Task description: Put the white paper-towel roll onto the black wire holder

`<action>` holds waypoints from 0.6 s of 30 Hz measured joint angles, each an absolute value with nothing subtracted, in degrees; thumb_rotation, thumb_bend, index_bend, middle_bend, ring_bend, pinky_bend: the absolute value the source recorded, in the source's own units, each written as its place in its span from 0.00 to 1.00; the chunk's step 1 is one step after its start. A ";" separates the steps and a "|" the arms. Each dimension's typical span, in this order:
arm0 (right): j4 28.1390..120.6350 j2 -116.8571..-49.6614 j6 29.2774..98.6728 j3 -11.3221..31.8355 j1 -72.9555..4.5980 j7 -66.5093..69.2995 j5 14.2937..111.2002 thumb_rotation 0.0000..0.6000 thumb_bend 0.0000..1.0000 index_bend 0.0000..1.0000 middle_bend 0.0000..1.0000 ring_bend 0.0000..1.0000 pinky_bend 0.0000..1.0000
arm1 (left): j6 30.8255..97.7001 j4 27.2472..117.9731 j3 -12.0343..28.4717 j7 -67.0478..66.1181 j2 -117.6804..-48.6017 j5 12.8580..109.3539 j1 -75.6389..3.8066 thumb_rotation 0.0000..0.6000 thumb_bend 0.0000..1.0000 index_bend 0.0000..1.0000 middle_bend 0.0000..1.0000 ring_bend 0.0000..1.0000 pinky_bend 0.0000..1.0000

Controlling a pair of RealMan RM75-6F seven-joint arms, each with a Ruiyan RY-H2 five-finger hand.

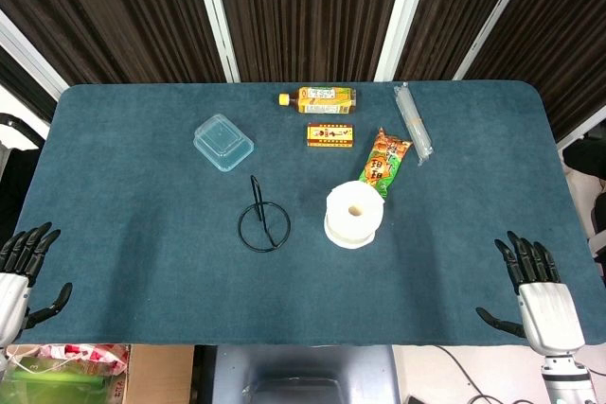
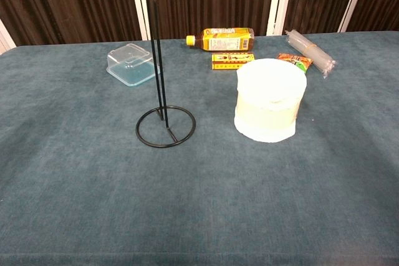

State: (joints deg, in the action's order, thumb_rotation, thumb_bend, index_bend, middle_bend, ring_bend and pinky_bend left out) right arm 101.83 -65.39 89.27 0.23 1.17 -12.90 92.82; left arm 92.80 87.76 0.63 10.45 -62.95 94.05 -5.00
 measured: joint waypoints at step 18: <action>98.73 -69.48 75.96 8.40 -12.12 -7.04 90.05 1.00 0.13 0.00 0.00 0.00 0.00 | 91.66 87.58 0.14 11.94 -62.61 95.40 -5.77 1.00 0.40 0.00 0.00 0.00 0.08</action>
